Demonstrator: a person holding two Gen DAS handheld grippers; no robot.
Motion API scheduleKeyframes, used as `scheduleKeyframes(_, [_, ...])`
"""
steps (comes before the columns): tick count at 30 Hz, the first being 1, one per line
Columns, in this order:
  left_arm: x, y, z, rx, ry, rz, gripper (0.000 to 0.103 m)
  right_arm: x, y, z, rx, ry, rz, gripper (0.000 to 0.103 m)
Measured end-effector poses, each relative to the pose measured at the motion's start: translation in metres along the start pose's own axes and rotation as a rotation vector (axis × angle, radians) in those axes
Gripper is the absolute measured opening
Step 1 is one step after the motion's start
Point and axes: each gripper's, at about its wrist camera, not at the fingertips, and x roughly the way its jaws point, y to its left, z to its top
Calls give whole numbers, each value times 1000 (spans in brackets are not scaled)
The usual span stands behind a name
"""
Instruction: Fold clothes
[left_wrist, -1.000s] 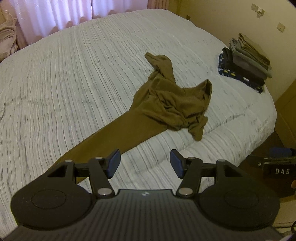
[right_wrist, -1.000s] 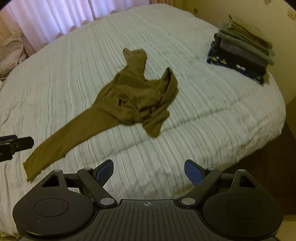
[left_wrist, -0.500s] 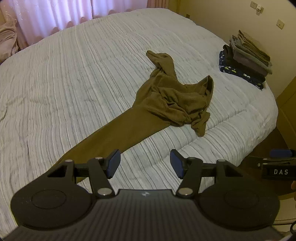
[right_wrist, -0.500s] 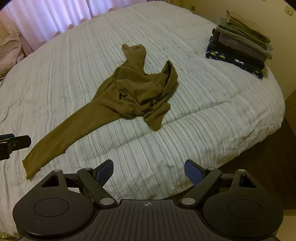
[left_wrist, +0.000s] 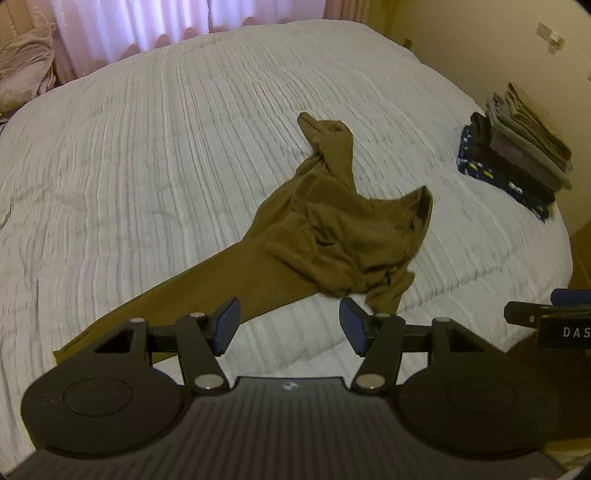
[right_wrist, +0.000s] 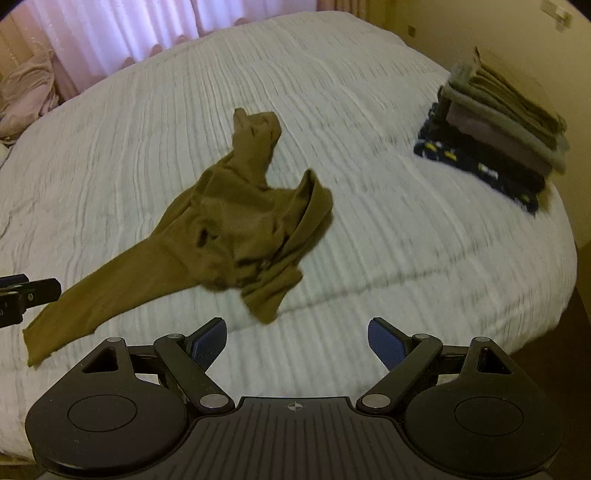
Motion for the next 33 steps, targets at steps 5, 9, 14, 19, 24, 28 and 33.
scheduleKeyframes(5, [12, -24, 10, -57, 13, 28, 55, 19, -26, 29, -65, 18, 39, 87])
scheduleKeyframes(9, [26, -31, 5, -110, 29, 48, 55, 40, -40, 39, -124, 34, 70, 87])
scheduleKeyframes(14, [48, -27, -10, -162, 61, 81, 55, 77, -47, 46, -194, 40, 69, 87])
scheduleKeyframes(19, [75, -17, -24, -181, 78, 126, 55, 116, -49, 54, -235, 19, 67, 87])
scheduleKeyframes(24, [123, -9, -35, -114, 79, 143, 55, 155, -52, 61, -277, -1, 65, 87])
scheduleKeyframes(28, [167, -8, -45, 46, 66, 158, 55, 186, -54, 67, -298, -19, 66, 87])
scheduleKeyframes(33, [210, -7, -62, 267, 56, 196, 55, 213, -69, 73, -99, -64, 153, 86])
